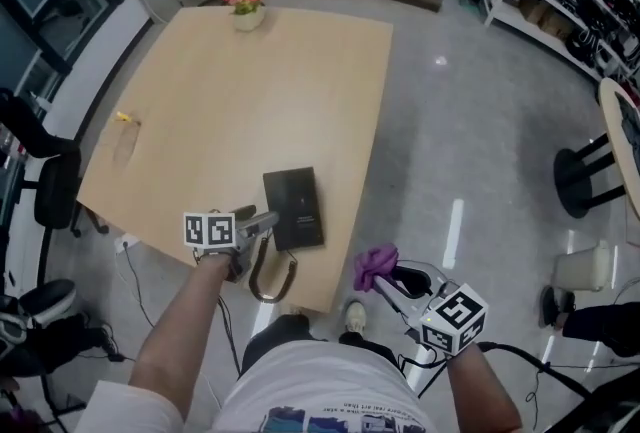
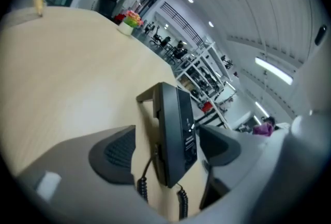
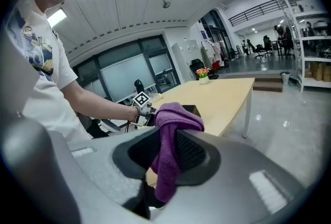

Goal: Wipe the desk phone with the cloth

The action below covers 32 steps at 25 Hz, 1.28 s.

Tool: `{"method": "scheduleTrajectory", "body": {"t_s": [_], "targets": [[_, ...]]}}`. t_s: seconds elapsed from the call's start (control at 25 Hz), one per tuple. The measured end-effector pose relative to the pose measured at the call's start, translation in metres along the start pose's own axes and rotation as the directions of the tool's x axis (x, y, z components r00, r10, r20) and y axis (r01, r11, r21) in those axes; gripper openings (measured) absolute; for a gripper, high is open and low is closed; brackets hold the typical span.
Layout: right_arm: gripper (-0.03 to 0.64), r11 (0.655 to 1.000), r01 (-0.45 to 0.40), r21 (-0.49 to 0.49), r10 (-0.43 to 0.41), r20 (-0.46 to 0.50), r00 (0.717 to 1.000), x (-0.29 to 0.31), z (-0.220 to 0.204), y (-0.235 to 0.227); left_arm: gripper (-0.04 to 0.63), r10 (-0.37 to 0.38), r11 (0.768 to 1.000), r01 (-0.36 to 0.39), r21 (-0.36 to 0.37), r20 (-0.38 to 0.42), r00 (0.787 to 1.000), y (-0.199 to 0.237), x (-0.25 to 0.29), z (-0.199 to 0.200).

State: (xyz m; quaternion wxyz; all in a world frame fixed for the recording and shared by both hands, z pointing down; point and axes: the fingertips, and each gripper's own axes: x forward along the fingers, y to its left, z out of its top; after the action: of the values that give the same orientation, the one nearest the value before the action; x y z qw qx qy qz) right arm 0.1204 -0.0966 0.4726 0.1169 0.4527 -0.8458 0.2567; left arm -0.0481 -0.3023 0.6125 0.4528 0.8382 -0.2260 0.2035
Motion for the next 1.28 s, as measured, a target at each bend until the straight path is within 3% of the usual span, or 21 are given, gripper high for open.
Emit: {"method": "scheduleTrajectory", "body": {"t_s": [0.16,0.24,0.36,0.44,0.48,0.64,0.76,0.84,1.0,1.16,1.28], "targets": [[0.092,0.997,-0.064,-0.051,0.063,-0.014,0.998,-0.005,-0.010,-0.001,0.396,0.125,0.992,-0.126,0.008,0.119,0.985,-0.007,-0.053,-0.023],[0.092,0.993,-0.092,-0.077,0.090,-0.025,0.996,-0.006,-0.013,-0.001,0.343,0.163,0.984,-0.171,0.041,0.156,0.974,-0.024,-0.081,-0.042],[0.092,0.986,-0.118,-0.116,0.113,-0.055,0.992,-0.009,-0.023,0.001,0.226,0.226,0.967,-0.243,0.081,0.177,0.958,-0.058,-0.114,-0.081],[0.092,0.982,-0.139,-0.131,0.130,-0.074,0.989,-0.011,-0.032,0.004,0.053,0.284,0.945,-0.307,0.114,0.183,0.941,-0.079,-0.131,-0.110],[0.092,0.979,-0.148,-0.138,0.138,-0.078,0.987,-0.012,-0.035,0.008,0.005,0.293,0.938,-0.320,0.137,0.184,0.938,-0.090,-0.136,-0.122],[0.092,0.967,-0.166,-0.190,0.154,-0.081,0.985,-0.017,-0.040,0.028,0.003,0.227,0.941,-0.260,0.219,0.165,0.960,-0.143,-0.143,-0.153],[0.092,0.960,-0.160,-0.230,0.146,-0.077,0.986,-0.026,-0.042,0.044,0.003,0.138,0.949,-0.179,0.258,0.169,0.976,-0.186,-0.140,-0.166],[0.092,0.955,-0.157,-0.250,0.143,-0.074,0.987,-0.033,-0.045,0.057,0.003,0.075,0.943,-0.129,0.308,0.181,0.981,-0.215,-0.142,-0.174],[0.092,0.943,-0.153,-0.295,0.139,-0.069,0.988,-0.049,-0.055,0.094,0.003,0.000,0.928,-0.086,0.363,0.232,0.973,-0.252,-0.165,-0.200],[0.092,0.941,-0.150,-0.304,0.138,-0.061,0.988,-0.070,-0.073,0.148,0.003,-0.081,0.944,-0.019,0.328,0.289,0.954,-0.277,-0.202,-0.237],[0.092,0.941,-0.143,-0.308,0.130,-0.063,0.990,-0.086,-0.095,0.191,0.003,-0.126,0.944,0.014,0.330,0.320,0.939,-0.290,-0.226,-0.268]]}}
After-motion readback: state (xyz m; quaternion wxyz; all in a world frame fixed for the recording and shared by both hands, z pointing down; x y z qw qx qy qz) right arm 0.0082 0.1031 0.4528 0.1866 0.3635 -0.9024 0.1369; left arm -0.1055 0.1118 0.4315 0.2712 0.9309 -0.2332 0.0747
